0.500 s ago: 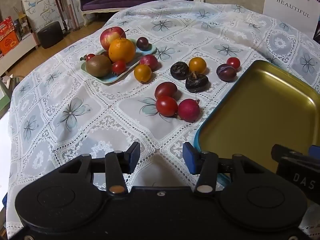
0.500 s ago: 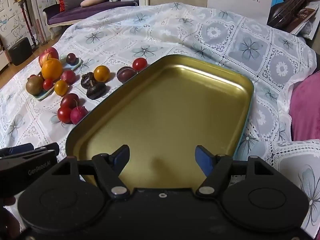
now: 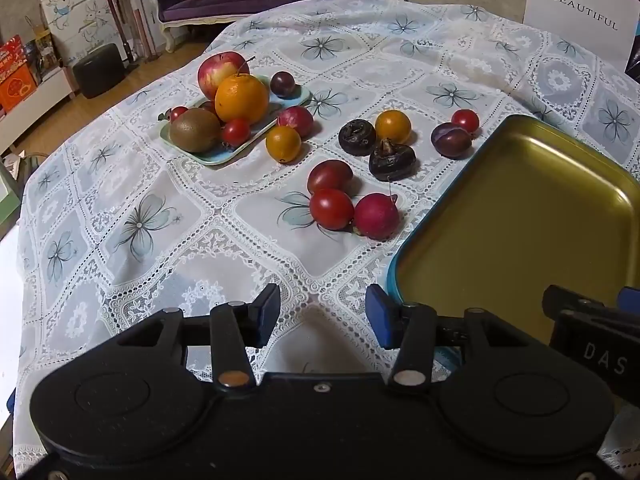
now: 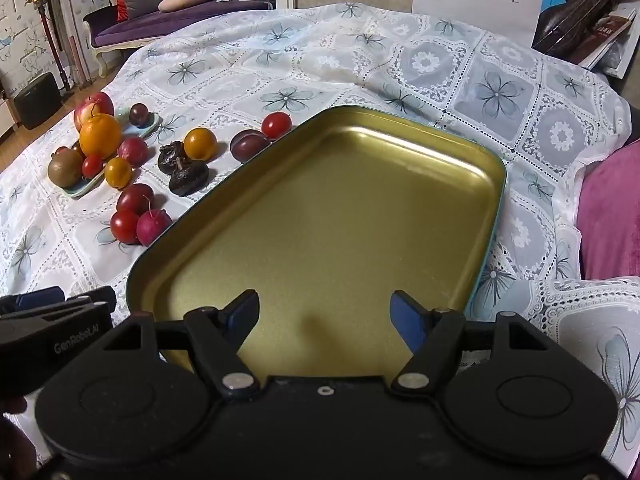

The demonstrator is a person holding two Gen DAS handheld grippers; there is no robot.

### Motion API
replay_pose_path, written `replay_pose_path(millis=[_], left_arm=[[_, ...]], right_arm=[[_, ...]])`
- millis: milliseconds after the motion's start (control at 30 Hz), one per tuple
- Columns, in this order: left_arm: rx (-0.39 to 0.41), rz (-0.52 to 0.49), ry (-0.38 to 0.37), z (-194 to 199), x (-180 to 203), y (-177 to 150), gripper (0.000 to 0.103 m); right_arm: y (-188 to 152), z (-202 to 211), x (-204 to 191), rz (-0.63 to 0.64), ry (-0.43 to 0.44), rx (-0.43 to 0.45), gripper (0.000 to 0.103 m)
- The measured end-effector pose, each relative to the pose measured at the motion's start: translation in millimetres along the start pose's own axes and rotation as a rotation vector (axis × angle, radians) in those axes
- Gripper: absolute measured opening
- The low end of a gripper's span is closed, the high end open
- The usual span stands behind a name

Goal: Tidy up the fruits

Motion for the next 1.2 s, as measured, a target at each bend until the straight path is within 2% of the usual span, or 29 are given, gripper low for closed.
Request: replay_pose_path(millis=[1200], left_arm=[[-0.01, -0.006, 0.0, -1.0, 2.0, -2.2, 0.055]], right_arm=[[-2.8, 0.6, -1.7, 0.01, 0.0, 0.0, 0.075]])
Point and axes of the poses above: each gripper's, at about its wrist camera, not at the fingertips, and z roughly against the way its jaws point, x to its right, y to its top, the point moved 5 cm from there along -z, roughly the way its jaws point, and after that the axes turned 15 degrees about -x, right-handed, at the moved point
